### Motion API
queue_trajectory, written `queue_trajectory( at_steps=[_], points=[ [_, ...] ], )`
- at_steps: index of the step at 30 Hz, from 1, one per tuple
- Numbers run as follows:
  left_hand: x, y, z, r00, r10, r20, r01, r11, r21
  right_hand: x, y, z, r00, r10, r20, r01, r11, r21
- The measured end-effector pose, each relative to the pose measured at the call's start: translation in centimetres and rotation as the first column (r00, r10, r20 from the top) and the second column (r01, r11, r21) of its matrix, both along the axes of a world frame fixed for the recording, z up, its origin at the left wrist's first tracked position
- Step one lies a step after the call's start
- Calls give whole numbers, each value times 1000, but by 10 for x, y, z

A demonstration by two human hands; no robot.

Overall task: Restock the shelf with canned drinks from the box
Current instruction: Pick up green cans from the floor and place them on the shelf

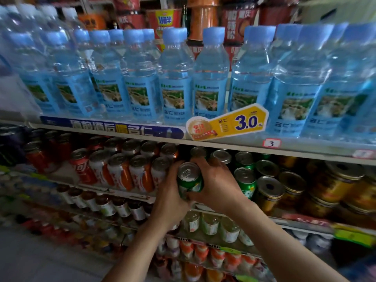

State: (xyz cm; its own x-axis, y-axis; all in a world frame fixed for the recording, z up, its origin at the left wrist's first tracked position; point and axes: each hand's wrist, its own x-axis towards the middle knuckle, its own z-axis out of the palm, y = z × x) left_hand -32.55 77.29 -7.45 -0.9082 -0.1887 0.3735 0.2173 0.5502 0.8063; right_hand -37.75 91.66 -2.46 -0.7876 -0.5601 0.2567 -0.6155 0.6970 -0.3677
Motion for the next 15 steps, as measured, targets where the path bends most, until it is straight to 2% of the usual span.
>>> queue_trajectory(
  at_steps=[6, 9, 15],
  points=[
    [-16, -9, -6, 999, -29, -27, 28, 998, -47, -14, -11, 2, 998, -54, -39, 56, 997, 53],
    [-16, -8, -10, 1000, 23, 0, -23, 993, -115, -15, -11, -3, 997, -76, -28, 77, 996, 54],
    [-9, -5, -12, 999, 35, 32, -26, 968, -248, -12, -4, -10, 996, -71, -62, 77, 991, 109]
  ],
)
